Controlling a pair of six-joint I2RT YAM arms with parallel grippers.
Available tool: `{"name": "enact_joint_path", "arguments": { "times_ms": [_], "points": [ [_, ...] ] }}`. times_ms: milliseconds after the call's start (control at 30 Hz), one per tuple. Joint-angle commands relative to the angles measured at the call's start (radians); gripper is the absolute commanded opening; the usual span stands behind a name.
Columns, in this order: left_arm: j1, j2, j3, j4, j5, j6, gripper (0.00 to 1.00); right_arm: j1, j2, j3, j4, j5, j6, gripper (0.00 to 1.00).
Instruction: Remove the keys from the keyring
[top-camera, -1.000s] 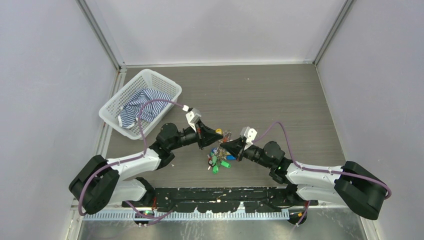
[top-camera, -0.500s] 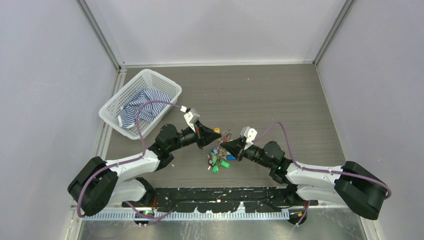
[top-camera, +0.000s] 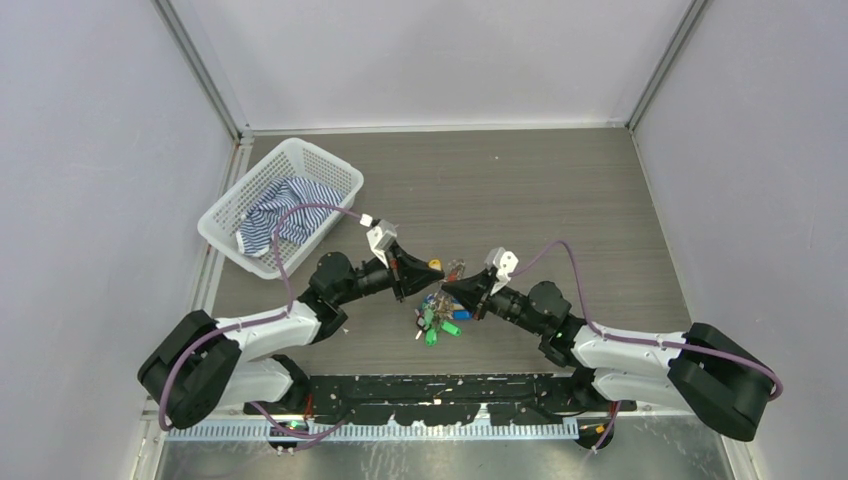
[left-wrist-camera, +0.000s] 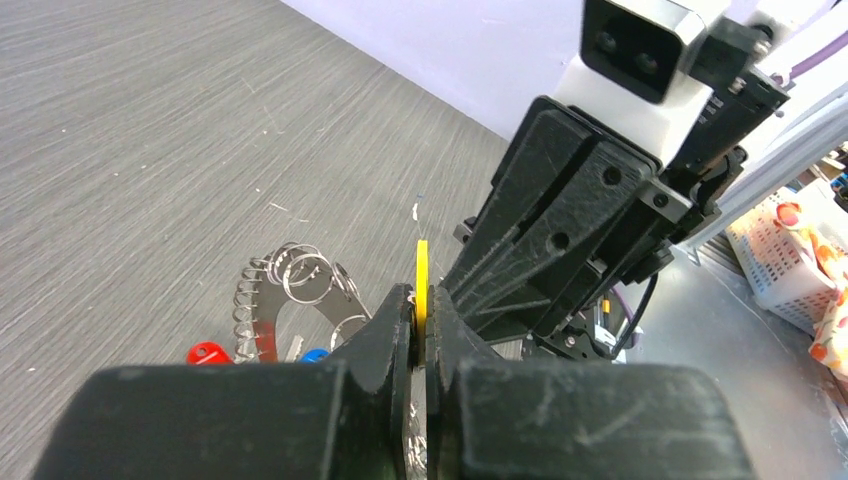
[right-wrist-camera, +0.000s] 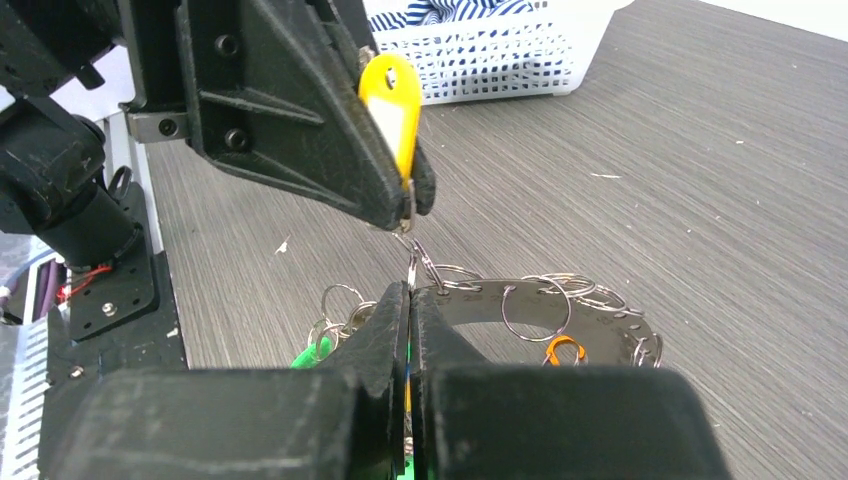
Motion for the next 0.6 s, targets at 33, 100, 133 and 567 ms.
{"name": "enact_joint_path", "arguments": {
  "times_ms": [33,100,133,567],
  "points": [
    [0.005,0.007,0.039,0.134,0.078,-0.007,0.0,-0.05,0.01,0.029,0.038,-0.006,0.097,0.01],
    [0.004,0.007,0.052,0.116,0.111,-0.004,0.0,-0.067,0.02,0.036,0.043,-0.02,0.123,0.01],
    [0.004,0.009,0.06,0.103,0.124,-0.002,0.0,-0.072,0.023,0.039,0.046,-0.028,0.132,0.01],
    [-0.037,0.045,0.118,0.072,0.161,0.004,0.0,-0.089,0.028,0.068,0.02,-0.044,0.145,0.01]
  ]
}}
